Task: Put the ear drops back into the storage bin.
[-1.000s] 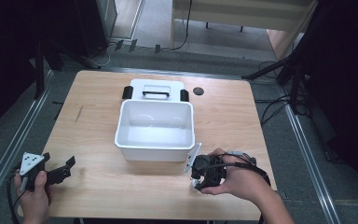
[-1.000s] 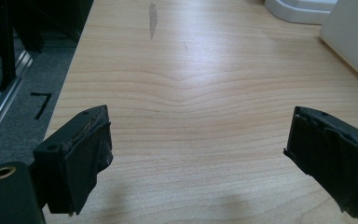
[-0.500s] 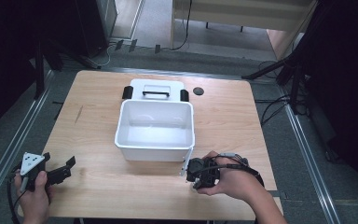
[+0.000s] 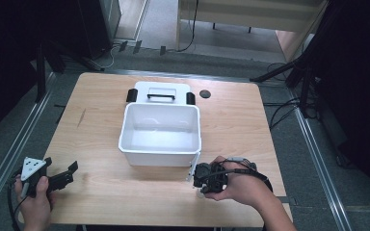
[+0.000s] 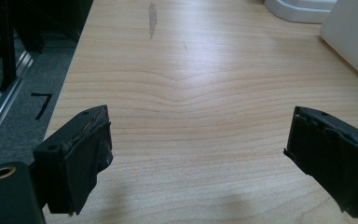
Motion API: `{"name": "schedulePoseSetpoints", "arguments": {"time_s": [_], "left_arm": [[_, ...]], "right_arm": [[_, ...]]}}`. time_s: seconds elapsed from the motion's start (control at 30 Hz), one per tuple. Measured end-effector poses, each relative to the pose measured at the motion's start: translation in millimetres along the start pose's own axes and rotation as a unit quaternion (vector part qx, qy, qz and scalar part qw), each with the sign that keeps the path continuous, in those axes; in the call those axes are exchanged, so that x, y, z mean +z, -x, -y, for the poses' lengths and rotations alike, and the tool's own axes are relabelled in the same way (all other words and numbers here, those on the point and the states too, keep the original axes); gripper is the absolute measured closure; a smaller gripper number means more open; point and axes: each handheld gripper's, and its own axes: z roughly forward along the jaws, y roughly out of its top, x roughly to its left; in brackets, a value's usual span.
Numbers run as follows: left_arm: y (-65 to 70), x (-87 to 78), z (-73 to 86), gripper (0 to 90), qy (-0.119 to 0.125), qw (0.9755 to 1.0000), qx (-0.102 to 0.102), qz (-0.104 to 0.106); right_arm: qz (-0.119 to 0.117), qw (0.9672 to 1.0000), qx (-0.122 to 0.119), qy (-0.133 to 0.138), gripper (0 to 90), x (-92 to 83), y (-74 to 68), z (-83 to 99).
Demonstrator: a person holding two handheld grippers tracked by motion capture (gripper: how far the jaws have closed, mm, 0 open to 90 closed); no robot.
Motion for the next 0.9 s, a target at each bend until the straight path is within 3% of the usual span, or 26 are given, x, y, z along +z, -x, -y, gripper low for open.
{"name": "schedulePoseSetpoints", "arguments": {"time_s": [0.43, 0.9], "left_arm": [[0.1, 0.0, -0.1, 7.2, -0.001, 1.0000, 0.001, 0.000], [0.3, -0.1, -0.1, 7.2, -0.001, 1.0000, 0.001, -0.002]], "right_arm": [[0.008, 0.9997, -0.025, -0.002, 71.9, -0.6, -2.0, 1.7], [0.011, 0.9998, -0.018, 0.006, 72.1, -18.5, 7.2, 13.7]]}}
